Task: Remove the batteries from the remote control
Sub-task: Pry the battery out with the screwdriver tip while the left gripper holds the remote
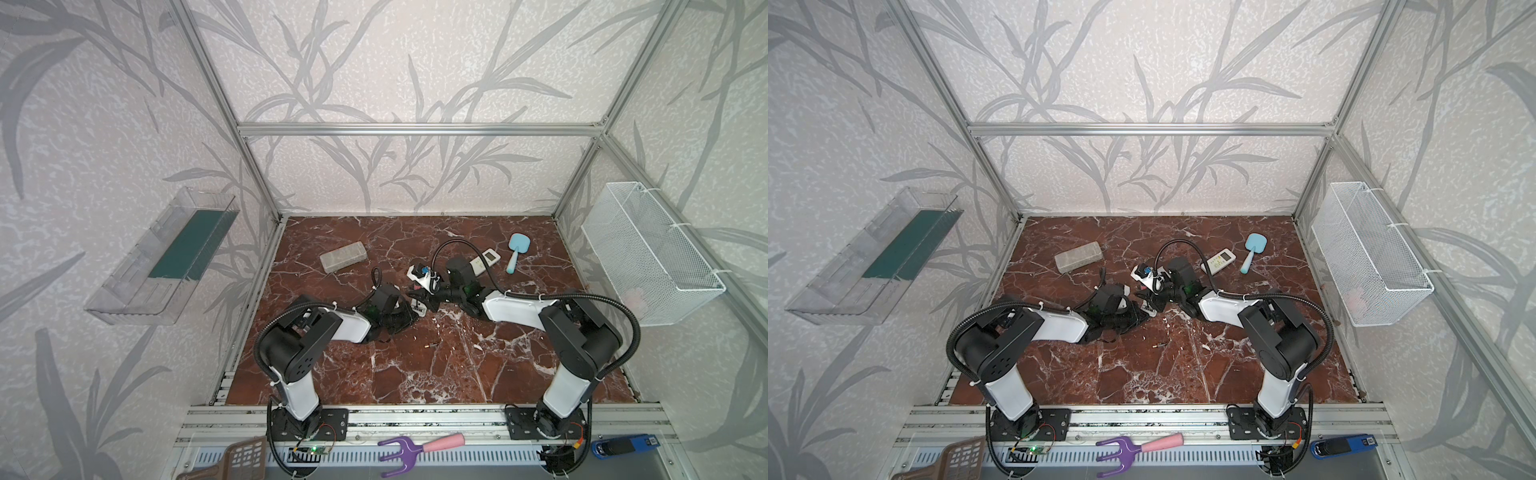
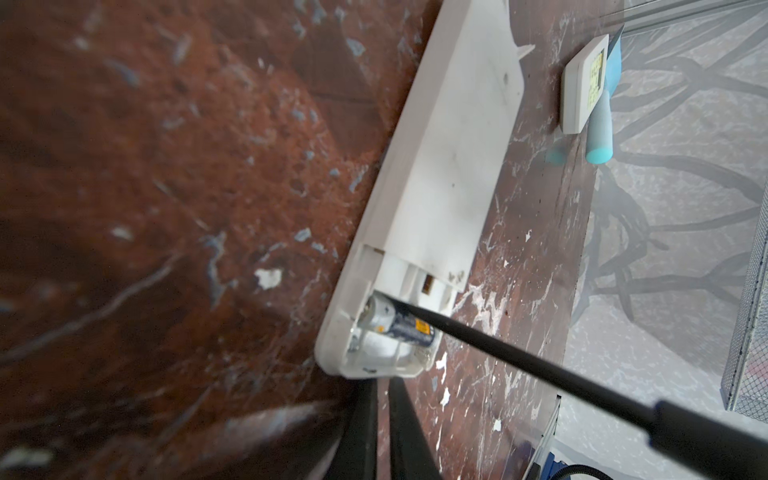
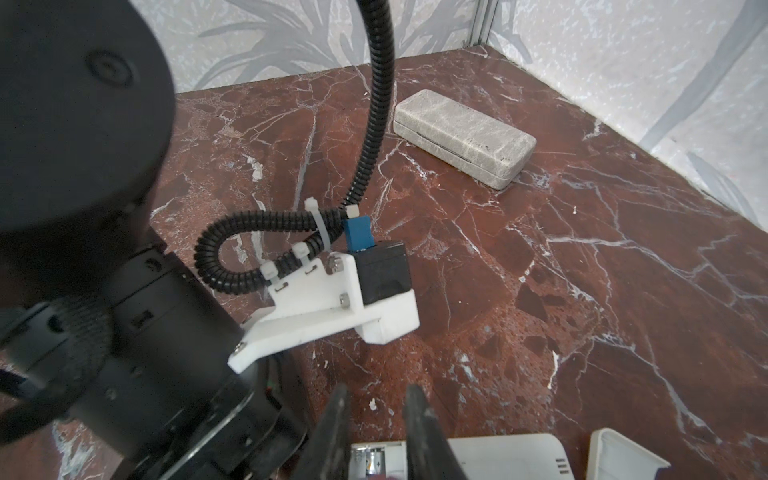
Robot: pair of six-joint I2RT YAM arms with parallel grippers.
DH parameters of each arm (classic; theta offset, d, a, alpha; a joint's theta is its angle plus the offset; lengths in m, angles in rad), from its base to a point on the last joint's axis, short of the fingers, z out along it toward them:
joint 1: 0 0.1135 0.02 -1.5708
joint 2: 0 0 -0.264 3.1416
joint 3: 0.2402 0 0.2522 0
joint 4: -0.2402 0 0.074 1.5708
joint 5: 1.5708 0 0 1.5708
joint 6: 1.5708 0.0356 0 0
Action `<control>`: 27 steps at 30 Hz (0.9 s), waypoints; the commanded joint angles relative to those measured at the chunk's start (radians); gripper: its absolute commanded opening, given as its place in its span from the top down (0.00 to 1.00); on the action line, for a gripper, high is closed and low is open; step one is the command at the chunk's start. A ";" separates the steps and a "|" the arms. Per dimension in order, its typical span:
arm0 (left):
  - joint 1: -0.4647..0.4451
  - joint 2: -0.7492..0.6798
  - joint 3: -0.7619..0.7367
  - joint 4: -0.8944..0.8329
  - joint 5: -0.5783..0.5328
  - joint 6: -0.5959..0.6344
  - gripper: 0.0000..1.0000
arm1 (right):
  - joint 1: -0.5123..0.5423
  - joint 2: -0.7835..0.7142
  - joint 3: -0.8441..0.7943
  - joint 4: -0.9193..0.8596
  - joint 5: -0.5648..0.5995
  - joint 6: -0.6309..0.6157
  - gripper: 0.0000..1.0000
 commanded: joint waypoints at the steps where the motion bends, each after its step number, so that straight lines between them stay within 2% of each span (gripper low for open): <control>1: -0.004 0.018 0.003 0.000 -0.033 -0.013 0.88 | -0.004 -0.005 -0.010 -0.037 0.010 0.057 1.00; 7: 0.009 0.031 -0.005 0.013 -0.030 -0.008 0.88 | -0.037 0.012 0.017 -0.027 -0.050 0.235 1.00; 16: 0.034 0.019 -0.004 0.015 -0.018 -0.001 0.89 | -0.037 -0.006 0.037 -0.120 -0.045 0.250 1.00; 27: 0.044 -0.045 -0.053 -0.009 0.005 0.018 0.89 | -0.047 0.009 0.042 -0.107 -0.034 0.285 1.00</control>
